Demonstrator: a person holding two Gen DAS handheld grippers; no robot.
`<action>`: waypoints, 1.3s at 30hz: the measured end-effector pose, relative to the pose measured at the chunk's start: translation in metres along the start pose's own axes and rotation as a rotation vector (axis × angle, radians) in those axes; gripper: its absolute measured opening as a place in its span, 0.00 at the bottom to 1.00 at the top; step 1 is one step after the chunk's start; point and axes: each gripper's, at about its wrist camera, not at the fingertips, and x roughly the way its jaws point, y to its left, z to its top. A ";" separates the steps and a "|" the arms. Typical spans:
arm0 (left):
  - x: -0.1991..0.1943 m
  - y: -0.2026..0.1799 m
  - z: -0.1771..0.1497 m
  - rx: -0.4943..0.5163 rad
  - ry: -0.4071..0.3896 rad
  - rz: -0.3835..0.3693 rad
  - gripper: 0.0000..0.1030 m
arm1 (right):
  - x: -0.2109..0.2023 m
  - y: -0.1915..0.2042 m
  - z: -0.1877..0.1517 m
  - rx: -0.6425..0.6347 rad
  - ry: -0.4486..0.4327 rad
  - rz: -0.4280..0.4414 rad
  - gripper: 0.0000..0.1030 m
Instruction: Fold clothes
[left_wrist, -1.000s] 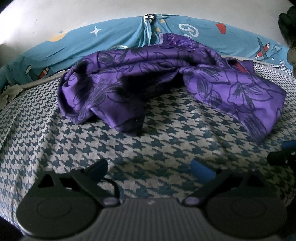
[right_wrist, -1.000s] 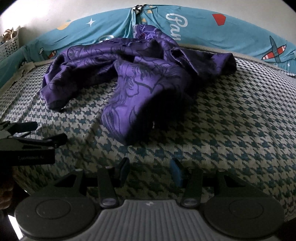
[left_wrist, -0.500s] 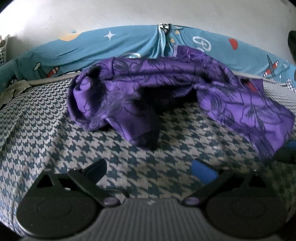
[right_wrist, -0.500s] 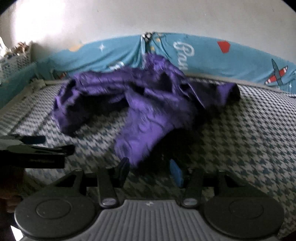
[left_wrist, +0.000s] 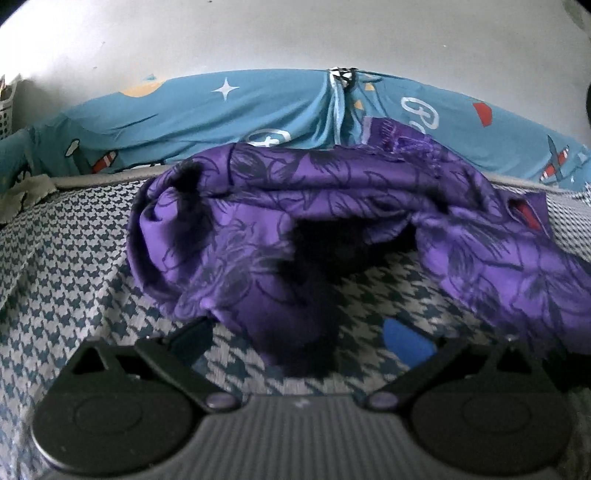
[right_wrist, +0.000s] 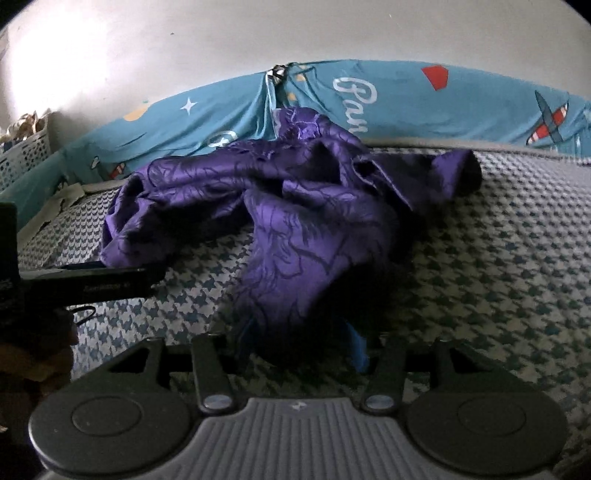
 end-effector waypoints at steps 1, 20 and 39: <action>0.002 0.000 0.001 -0.008 -0.001 0.004 1.00 | 0.003 0.000 0.001 0.013 0.001 0.006 0.52; 0.000 0.016 0.004 -0.123 -0.026 -0.001 0.85 | -0.037 -0.009 0.029 0.054 -0.322 -0.263 0.08; -0.016 0.028 0.005 -0.133 -0.029 0.005 0.81 | -0.070 -0.035 0.022 0.138 -0.257 -0.347 0.42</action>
